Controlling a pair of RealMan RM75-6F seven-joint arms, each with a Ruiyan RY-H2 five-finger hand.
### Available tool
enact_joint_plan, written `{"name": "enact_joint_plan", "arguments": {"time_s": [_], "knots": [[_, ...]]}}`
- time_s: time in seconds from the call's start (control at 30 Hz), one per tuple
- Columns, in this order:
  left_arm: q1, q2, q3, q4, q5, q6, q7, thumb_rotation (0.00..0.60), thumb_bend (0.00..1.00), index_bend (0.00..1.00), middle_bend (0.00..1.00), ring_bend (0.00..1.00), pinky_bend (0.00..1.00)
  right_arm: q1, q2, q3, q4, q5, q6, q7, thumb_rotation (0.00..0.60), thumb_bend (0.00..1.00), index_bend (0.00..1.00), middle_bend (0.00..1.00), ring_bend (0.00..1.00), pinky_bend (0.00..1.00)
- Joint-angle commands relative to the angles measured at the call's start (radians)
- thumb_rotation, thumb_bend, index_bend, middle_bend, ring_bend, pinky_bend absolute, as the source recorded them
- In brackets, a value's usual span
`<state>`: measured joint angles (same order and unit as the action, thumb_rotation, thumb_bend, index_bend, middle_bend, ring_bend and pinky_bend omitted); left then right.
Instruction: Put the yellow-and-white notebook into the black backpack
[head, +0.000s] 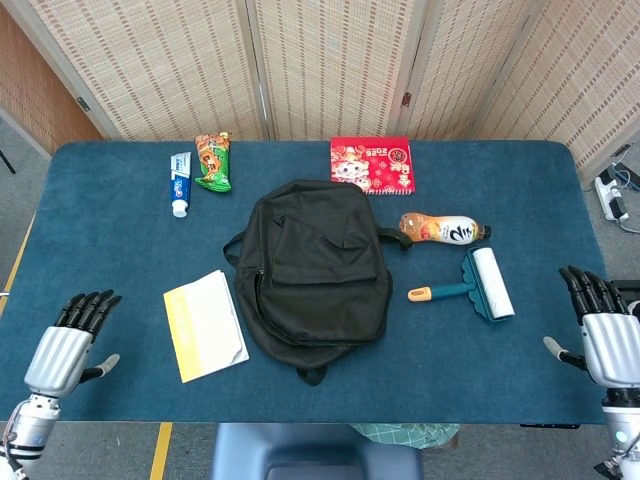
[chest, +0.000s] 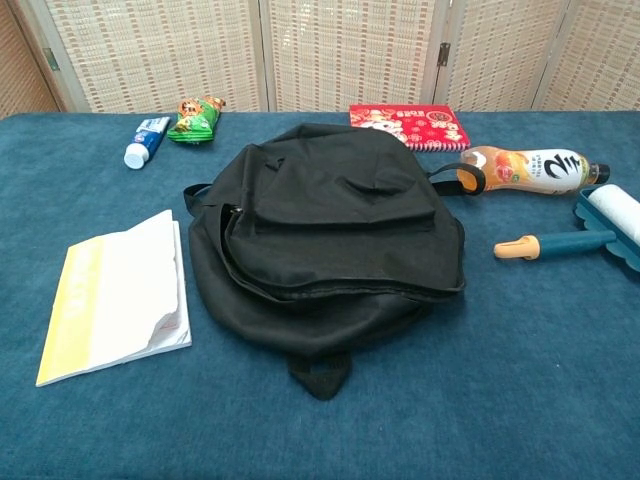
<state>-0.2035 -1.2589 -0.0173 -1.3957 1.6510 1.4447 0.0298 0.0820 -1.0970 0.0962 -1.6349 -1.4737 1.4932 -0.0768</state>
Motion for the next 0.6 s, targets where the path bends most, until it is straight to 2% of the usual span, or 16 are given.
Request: {"name": "enact_joint_plan", "arguments": {"time_s": [0.03, 0.6], "knots": [[-0.031, -0.036, 0.019, 0.048, 0.039, -0.021, -0.027, 0.600, 0.25, 0.15, 0.14, 0.13, 0.15, 0.000, 0.001, 0.001, -0.001, -0.001, 0.002, 0.000, 0.600, 0.05, 0.00, 0.11, 0.10, 0.12], [-0.110, -0.235, 0.070, 0.352, 0.119, -0.041, -0.178, 0.600, 0.23, 0.12, 0.14, 0.12, 0.15, -0.005, 0.003, 0.001, -0.013, -0.013, 0.019, 0.016, 0.600, 0.05, 0.00, 0.11, 0.11, 0.12]]}}
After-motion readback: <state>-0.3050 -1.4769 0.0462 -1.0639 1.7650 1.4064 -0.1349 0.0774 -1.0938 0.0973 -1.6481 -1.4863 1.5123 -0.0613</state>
